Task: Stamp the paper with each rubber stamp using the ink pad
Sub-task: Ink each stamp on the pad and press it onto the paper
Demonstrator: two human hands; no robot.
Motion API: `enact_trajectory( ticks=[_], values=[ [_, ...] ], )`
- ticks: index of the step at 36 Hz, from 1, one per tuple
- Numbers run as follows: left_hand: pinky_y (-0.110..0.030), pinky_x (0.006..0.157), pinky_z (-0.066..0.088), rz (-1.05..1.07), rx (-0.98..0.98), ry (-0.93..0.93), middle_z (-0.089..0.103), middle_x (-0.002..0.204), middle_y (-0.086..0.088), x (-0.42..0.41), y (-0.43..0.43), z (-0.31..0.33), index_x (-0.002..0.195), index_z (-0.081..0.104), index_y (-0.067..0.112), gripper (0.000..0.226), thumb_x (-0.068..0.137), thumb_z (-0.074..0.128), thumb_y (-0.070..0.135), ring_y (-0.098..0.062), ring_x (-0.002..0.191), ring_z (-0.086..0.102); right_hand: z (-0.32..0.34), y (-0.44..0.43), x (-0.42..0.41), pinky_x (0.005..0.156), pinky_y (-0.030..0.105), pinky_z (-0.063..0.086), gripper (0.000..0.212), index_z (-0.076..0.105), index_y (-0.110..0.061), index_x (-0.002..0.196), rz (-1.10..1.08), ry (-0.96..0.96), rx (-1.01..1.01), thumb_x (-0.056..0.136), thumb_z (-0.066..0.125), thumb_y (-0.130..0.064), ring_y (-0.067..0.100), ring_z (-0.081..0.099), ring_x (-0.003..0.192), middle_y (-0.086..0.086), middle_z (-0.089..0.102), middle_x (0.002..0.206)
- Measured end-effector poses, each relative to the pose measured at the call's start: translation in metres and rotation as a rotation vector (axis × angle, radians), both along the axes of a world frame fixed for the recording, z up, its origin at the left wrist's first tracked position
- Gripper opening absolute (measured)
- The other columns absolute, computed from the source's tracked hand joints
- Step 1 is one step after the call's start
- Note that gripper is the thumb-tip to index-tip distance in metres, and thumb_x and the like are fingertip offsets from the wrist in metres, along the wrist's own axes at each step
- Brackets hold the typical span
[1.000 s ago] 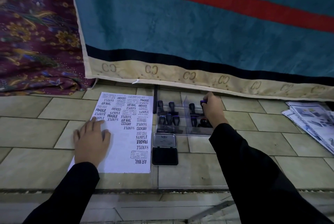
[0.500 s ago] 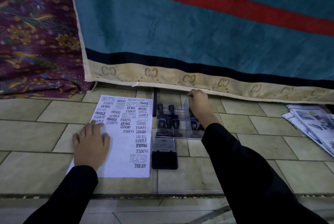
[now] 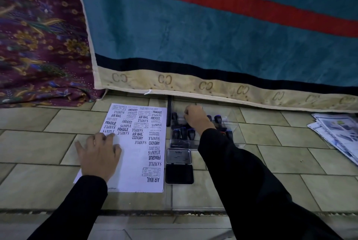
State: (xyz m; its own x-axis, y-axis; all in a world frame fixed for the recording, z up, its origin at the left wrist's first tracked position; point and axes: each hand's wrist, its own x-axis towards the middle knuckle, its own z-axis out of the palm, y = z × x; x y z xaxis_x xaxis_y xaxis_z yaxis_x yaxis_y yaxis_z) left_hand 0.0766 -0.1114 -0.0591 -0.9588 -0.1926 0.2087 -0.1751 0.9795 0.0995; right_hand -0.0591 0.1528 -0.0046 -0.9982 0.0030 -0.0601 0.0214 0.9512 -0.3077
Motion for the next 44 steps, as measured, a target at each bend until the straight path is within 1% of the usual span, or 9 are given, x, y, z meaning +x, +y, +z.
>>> enact_trajectory(
  ticks=[3,8,13,18,20,24,29,37,44],
  values=[
    [-0.063,0.097,0.030,-0.010,-0.006,-0.041,0.060,0.103,-0.017,-0.001,-0.003,-0.001,0.116,0.065,0.010,0.061,0.081,0.025,0.040,-0.037,0.091,0.058,-0.001,0.003,-0.001,0.078,0.033,0.049,0.017,0.064,0.000,0.098,-0.062,0.041,-0.094,0.089,0.059,-0.014,0.033,0.061,0.098,0.019,0.066,0.101],
    [-0.060,0.093,0.033,-0.036,-0.016,-0.054,0.061,0.106,-0.015,0.000,-0.008,-0.004,0.118,0.065,0.012,0.066,0.079,0.025,0.048,-0.036,0.092,0.058,-0.005,0.009,0.003,0.062,0.031,0.045,0.015,0.050,-0.010,0.083,-0.114,0.179,-0.286,0.086,0.064,-0.009,0.024,0.055,0.076,0.017,0.063,0.094],
    [-0.060,0.098,0.032,-0.020,0.059,0.014,0.057,0.113,-0.018,0.000,-0.005,-0.001,0.118,0.063,0.012,0.062,0.076,0.035,0.048,-0.039,0.100,0.053,0.002,0.012,0.017,0.064,0.030,0.050,0.013,0.054,-0.010,0.096,-0.105,0.380,-0.452,0.087,0.062,-0.007,0.020,0.059,0.078,0.009,0.064,0.094],
    [-0.052,0.107,0.030,-0.286,0.219,0.072,0.049,0.133,-0.006,0.008,0.010,0.002,0.126,0.056,0.019,0.066,0.084,0.028,0.061,-0.029,0.125,0.042,0.015,0.009,0.053,0.067,0.011,0.050,0.020,0.063,-0.013,0.104,-0.061,0.576,-0.535,0.085,0.066,-0.008,0.008,0.061,0.074,0.005,0.065,0.101],
    [-0.045,0.109,0.029,-0.434,0.309,0.052,0.047,0.136,0.002,0.011,0.021,0.002,0.128,0.054,0.024,0.072,0.083,0.027,0.073,-0.020,0.129,0.037,0.015,0.006,0.073,0.067,0.012,0.053,0.018,0.065,-0.013,0.100,-0.042,0.613,-0.572,0.082,0.070,-0.010,0.007,0.063,0.073,0.003,0.066,0.096],
    [-0.039,0.116,0.021,-0.634,0.380,-0.048,0.039,0.143,0.014,0.019,0.046,-0.004,0.136,0.043,0.035,0.081,0.075,0.028,0.087,-0.009,0.136,0.029,0.005,-0.002,0.117,0.069,0.009,0.053,0.022,0.067,-0.010,0.097,-0.003,0.578,-0.699,0.077,0.076,-0.009,0.000,0.064,0.069,0.003,0.066,0.092],
    [-0.040,0.118,0.018,-0.717,0.363,-0.103,0.034,0.149,0.011,0.021,0.067,-0.013,0.140,0.039,0.032,0.102,0.059,0.043,0.094,-0.012,0.139,0.027,-0.009,-0.005,0.159,0.070,0.007,0.052,0.027,0.068,-0.013,0.100,0.100,0.461,-0.667,0.075,0.078,-0.013,0.001,0.065,0.074,0.003,0.068,0.096],
    [-0.033,0.118,0.012,-0.720,0.419,-0.081,0.036,0.146,0.016,0.020,0.071,-0.022,0.139,0.041,0.032,0.104,0.054,0.054,0.091,-0.007,0.138,0.027,-0.020,-0.003,0.191,0.071,0.027,0.057,0.021,0.069,-0.011,0.095,0.167,0.439,-0.536,0.076,0.077,-0.015,0.014,0.066,0.073,0.004,0.066,0.093],
    [-0.031,0.118,0.007,-0.703,0.456,-0.052,0.038,0.146,0.019,0.019,0.072,-0.028,0.137,0.044,0.032,0.104,0.054,0.047,0.094,-0.002,0.137,0.029,-0.019,-0.005,0.195,0.069,0.035,0.056,0.019,0.068,-0.010,0.094,0.184,0.435,-0.491,0.077,0.075,-0.014,0.017,0.064,0.071,0.004,0.064,0.092]
  ],
)
